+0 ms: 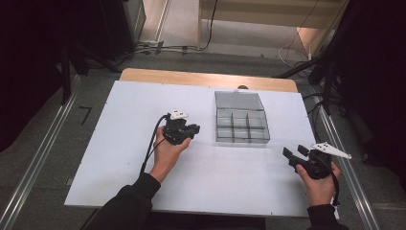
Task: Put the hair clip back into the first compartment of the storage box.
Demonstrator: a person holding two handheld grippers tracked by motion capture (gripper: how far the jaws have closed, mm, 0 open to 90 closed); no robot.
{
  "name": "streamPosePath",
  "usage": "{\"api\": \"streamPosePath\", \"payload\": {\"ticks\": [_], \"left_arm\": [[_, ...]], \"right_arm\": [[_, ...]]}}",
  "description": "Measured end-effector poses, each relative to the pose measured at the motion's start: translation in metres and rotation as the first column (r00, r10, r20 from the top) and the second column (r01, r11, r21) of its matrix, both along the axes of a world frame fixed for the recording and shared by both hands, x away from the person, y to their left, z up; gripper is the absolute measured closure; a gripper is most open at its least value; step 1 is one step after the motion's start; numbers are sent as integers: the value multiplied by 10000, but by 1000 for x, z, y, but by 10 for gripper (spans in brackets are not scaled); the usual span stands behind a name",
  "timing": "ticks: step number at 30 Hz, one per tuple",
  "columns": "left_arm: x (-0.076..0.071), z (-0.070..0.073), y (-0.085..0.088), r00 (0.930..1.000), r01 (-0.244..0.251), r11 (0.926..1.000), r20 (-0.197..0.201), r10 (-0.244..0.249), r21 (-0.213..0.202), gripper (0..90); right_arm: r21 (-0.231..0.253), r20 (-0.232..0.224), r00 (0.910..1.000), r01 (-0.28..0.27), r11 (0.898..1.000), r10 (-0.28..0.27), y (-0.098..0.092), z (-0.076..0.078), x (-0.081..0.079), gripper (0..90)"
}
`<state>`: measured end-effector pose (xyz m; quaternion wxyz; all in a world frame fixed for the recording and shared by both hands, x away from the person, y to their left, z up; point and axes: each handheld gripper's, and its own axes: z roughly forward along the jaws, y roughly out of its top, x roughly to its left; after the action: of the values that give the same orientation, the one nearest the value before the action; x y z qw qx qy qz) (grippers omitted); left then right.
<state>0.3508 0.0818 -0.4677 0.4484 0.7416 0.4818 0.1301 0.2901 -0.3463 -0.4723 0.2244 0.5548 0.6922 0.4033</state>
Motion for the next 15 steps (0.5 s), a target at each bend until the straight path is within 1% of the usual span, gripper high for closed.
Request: {"api": "streamPosePath", "payload": {"ticks": [10, 15], "left_arm": [[6, 3, -11, 9998, 169, 9998, 46, -169, 79, 807], [9, 4, -16, 9998, 176, 9998, 48, -176, 66, 807]], "right_arm": [[72, -28, 10000, 13, 10000, -13, -1, 0, 0, 328], [83, -36, 10000, -1, 10000, 2, -1, 0, 0, 328]]}}
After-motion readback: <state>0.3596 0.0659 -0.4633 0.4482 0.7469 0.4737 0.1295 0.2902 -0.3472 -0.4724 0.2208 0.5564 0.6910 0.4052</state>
